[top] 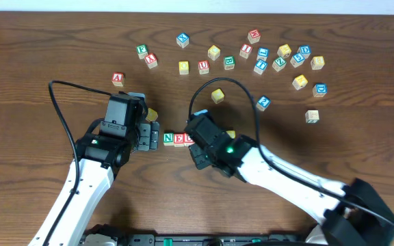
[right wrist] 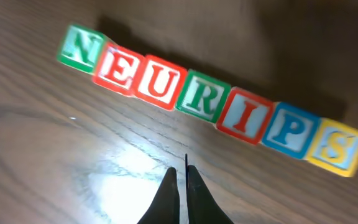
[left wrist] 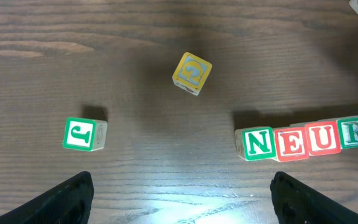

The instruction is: Spell out NEURIPS

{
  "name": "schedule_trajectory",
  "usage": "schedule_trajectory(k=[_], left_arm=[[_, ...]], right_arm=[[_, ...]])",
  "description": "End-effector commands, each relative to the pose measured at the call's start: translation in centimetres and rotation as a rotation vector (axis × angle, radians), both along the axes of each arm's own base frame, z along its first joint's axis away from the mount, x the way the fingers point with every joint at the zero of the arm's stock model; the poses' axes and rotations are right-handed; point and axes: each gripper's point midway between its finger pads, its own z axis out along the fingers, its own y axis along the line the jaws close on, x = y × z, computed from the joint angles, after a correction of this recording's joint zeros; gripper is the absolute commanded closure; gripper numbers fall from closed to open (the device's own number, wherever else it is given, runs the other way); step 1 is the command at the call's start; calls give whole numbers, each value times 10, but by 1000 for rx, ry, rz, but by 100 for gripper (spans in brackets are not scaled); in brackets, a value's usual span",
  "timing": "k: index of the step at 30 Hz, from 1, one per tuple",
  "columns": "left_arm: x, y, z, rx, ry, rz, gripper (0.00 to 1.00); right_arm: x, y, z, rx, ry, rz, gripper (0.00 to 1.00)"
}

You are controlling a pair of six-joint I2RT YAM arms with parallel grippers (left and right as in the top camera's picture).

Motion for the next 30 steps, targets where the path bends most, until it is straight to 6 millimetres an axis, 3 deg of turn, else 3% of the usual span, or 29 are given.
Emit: schedule_trajectory(k=[1,16,30], left_arm=[[4,0,6,3,-12,5,10],[6,-1,-15,21,54,4,10],[6,0,-16,21,55,5,10]], right_arm=[[-2,4,-10,-6,24,-21,99],[8,-14,-30,-80,14,-174,99],[17,-25,-48,-116,25,-229,99]])
